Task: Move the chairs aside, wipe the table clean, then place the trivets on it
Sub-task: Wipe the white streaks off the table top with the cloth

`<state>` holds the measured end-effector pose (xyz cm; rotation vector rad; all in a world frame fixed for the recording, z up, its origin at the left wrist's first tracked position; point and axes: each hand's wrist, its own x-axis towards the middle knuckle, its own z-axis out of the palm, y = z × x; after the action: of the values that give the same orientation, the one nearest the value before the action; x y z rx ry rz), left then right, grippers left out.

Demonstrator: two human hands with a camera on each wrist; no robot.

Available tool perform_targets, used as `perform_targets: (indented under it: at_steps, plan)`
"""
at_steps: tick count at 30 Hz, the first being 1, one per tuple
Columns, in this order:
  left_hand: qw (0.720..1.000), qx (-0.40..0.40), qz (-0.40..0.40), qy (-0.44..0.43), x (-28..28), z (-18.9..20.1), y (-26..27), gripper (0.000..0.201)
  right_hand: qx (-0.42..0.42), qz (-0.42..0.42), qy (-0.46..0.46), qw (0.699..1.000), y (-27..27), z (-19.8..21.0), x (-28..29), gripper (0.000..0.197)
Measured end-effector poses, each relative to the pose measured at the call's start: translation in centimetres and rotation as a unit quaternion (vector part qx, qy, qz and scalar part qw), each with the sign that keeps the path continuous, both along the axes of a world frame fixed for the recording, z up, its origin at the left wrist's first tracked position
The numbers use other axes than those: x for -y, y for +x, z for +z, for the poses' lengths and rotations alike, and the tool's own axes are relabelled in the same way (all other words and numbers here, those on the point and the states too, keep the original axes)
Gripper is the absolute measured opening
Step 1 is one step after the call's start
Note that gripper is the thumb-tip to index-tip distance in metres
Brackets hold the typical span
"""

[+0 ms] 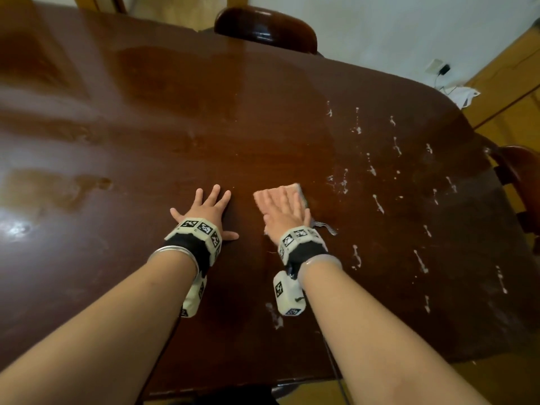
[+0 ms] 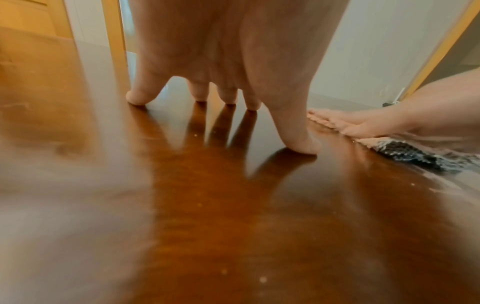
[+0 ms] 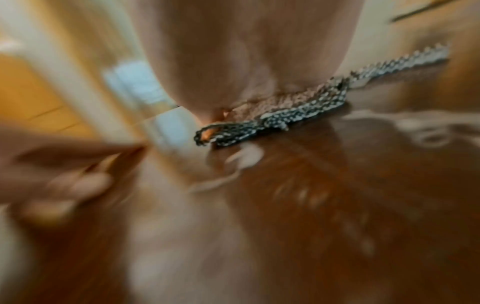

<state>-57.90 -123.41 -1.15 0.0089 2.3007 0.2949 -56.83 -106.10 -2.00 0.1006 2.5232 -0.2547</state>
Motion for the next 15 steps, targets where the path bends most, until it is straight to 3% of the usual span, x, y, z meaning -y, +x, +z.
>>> perform_targets:
  at_steps: [3, 7, 10, 15]
  plan:
    - [1.000, 0.007, -0.016, -0.001, 0.3, 0.3, 0.2, 0.115, -0.010, 0.067, 0.006, 0.998, 0.6, -0.7, -1.1, 0.055]
    - [0.999, 0.023, -0.035, 0.002, 0.7, 0.4, 1.4, 0.122, -0.019, -0.047, 0.024, 0.998, 0.4, -1.0, -6.0, 0.054]
    - [0.999, 0.025, -0.030, 0.005, 0.8, 0.2, 2.3, 0.121, -0.009, -0.105, 0.032, 0.994, 0.4, -0.5, -4.7, 0.054]
    - [0.999, 0.017, -0.023, 0.014, 0.9, 0.3, 2.4, 0.121, 0.005, 0.030, 0.010, 0.999, 3.1, 0.2, 0.7, 0.056]
